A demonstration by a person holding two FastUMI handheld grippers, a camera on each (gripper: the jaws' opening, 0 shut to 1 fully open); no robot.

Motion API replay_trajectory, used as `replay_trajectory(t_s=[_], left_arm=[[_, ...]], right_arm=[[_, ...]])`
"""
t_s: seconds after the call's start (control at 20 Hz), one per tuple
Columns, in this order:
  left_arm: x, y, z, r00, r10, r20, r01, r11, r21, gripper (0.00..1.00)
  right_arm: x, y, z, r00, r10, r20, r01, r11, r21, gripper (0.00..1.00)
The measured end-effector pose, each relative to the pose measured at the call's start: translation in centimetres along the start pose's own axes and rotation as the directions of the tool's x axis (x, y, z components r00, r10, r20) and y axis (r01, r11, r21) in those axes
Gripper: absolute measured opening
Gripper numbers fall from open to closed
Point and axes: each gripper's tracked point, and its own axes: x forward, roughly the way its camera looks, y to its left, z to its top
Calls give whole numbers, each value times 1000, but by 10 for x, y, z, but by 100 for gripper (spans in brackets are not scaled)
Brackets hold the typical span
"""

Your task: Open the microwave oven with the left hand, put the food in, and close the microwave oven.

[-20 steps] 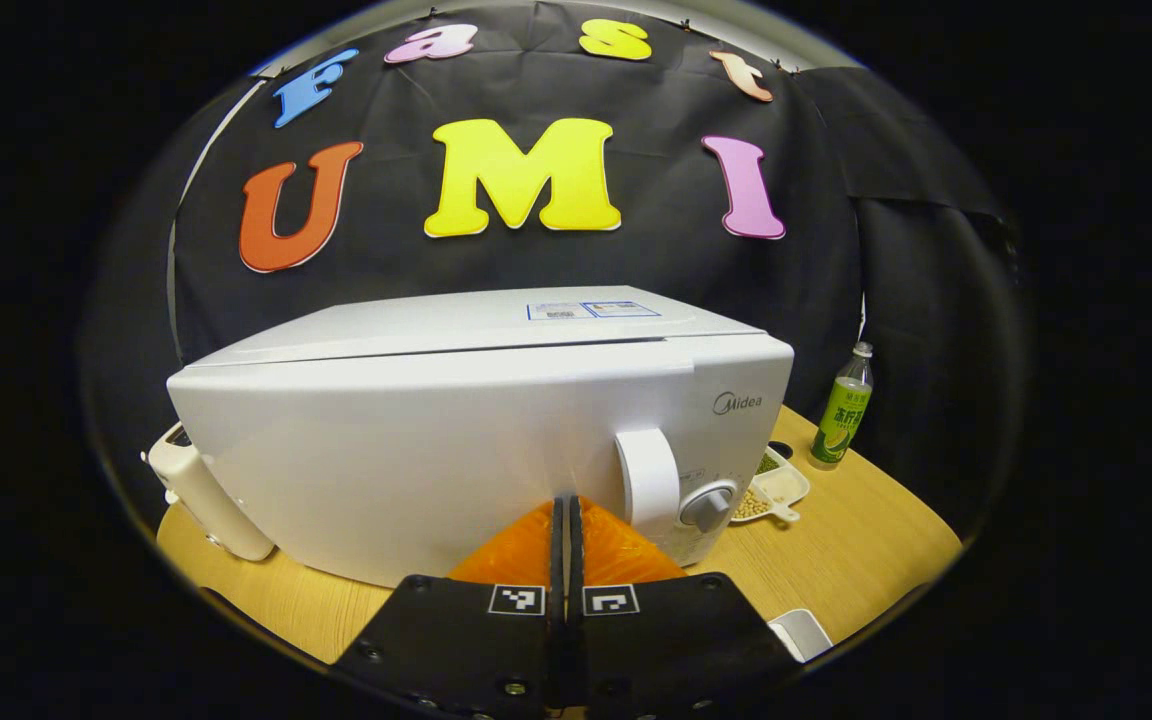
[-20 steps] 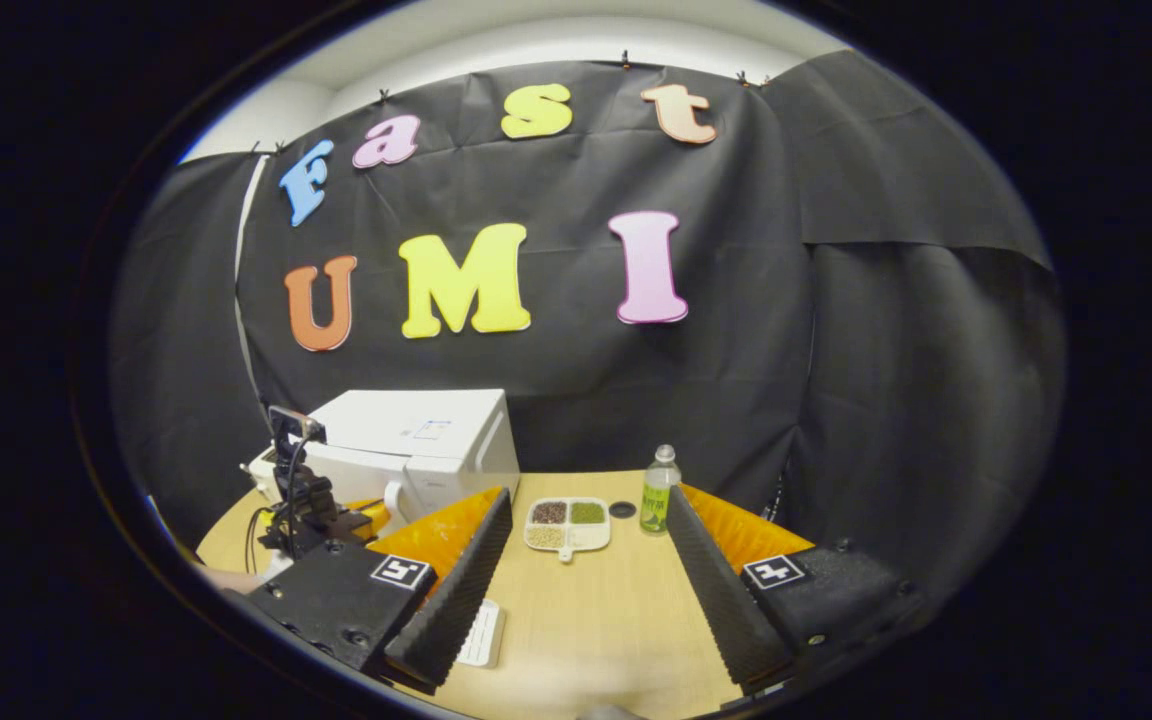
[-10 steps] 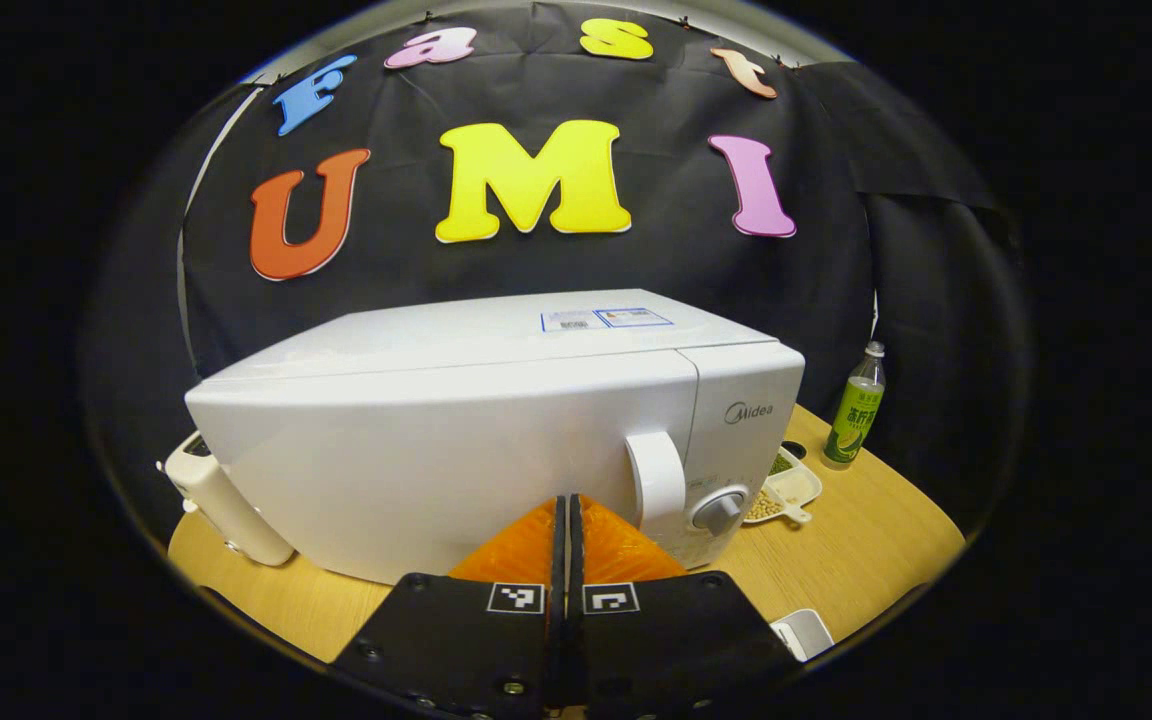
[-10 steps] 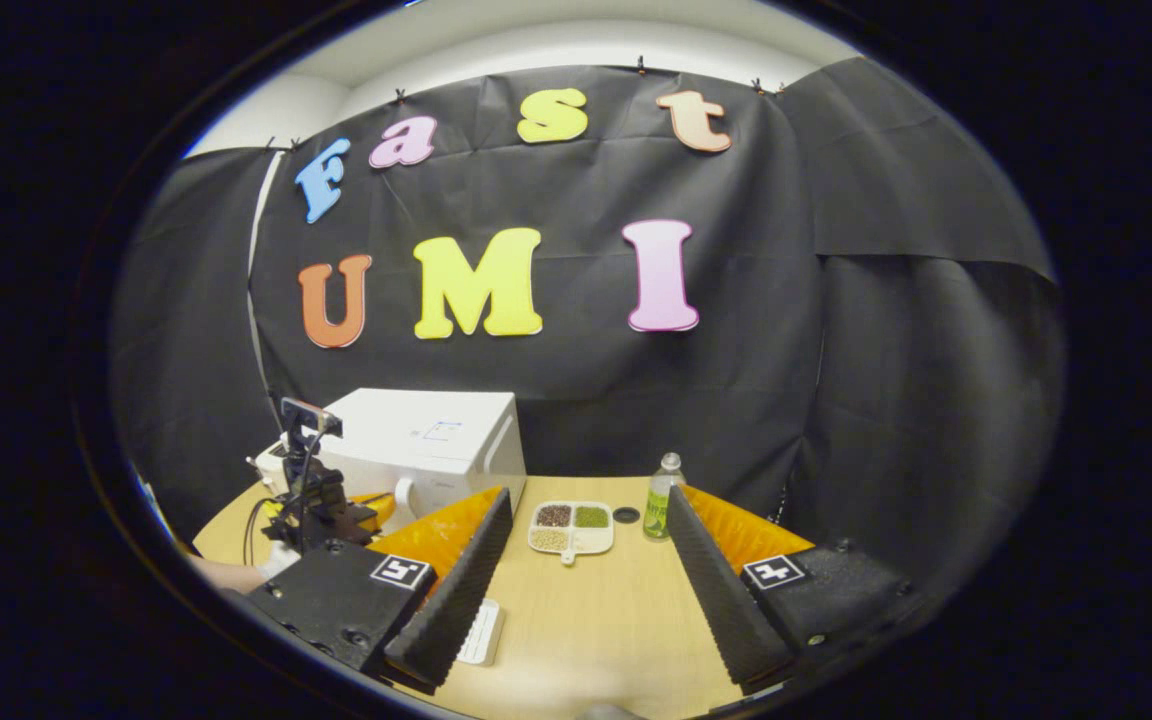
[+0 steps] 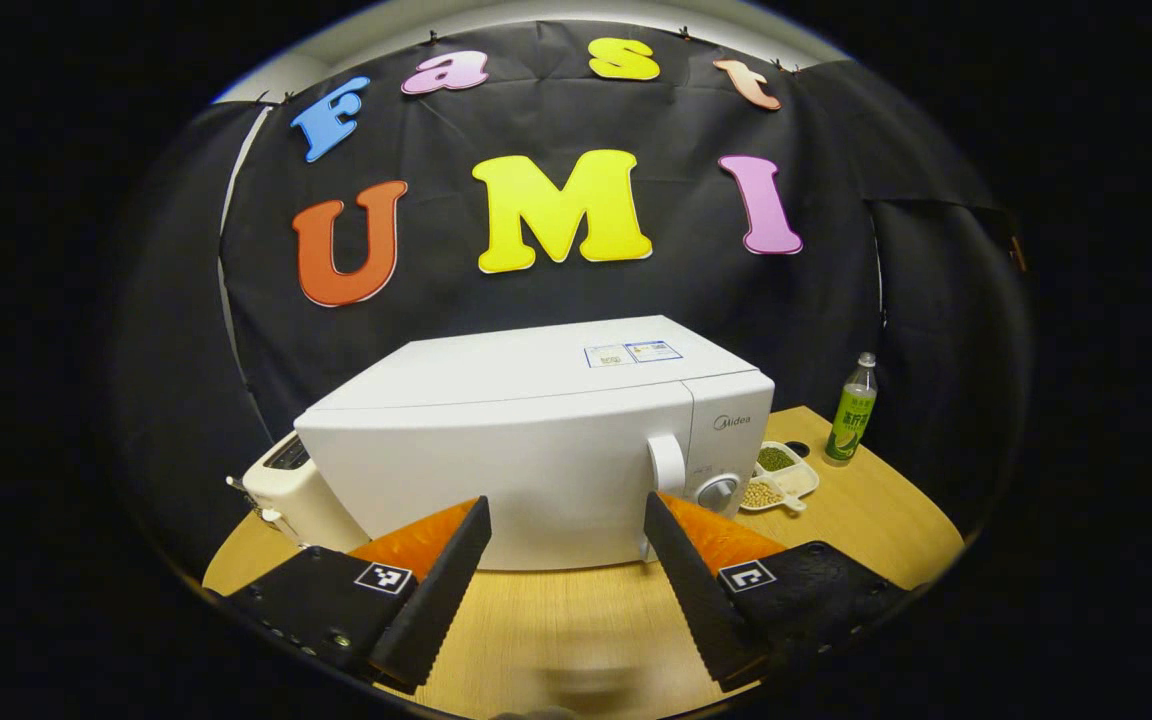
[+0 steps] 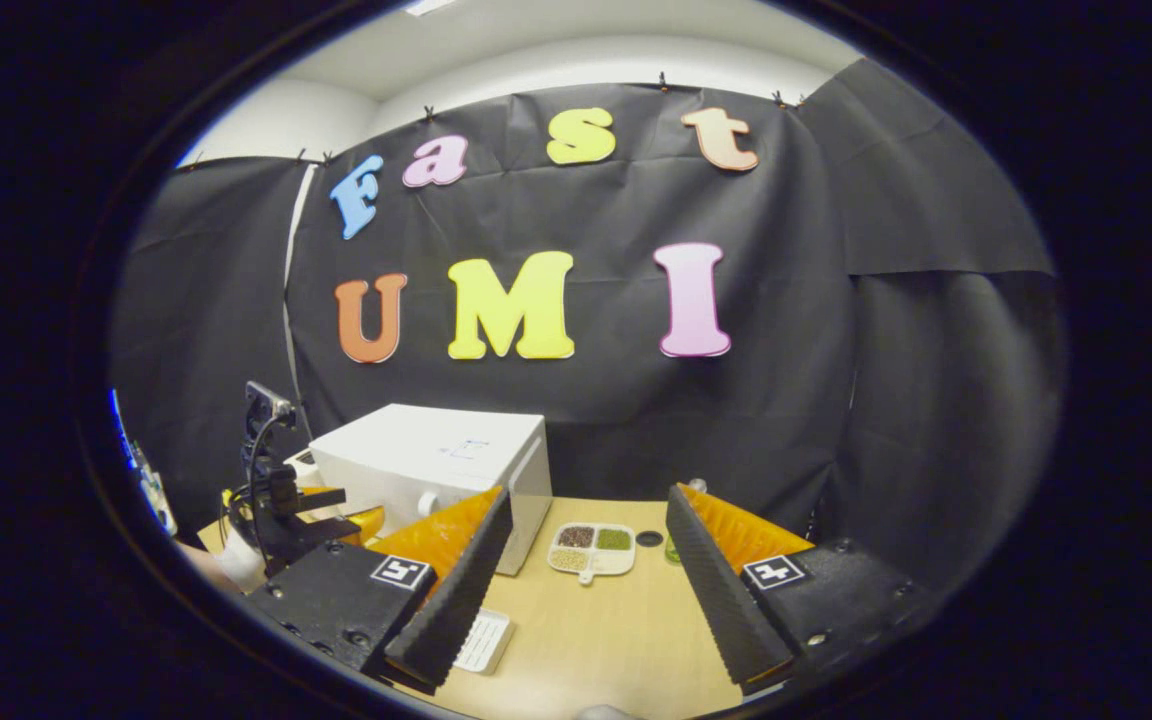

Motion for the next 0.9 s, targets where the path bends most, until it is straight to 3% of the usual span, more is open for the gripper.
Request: replay_trajectory(t_s=[0.2, 0.5, 0.55, 0.9], left_arm=[[-21, -6, 14, 1000, -12, 8, 12, 1000, -2, 100], [-93, 17, 60, 995, -54, 89, 58, 997, -54, 96], [-107, 24, 68, 993, -53, 103, 59, 996, -62, 97], [-201, 98, 106, 979, 21, 203, -4, 996, -86, 96]], right_arm=[[-16, 5, 11, 999, -45, 25, 44, 999, 22, 92], [-53, 29, 35, 990, -104, 92, 103, 995, 12, 92], [-58, 34, 35, 989, -110, 101, 109, 994, 11, 99], [-85, 69, 46, 983, -127, 134, 129, 992, -5, 99]])
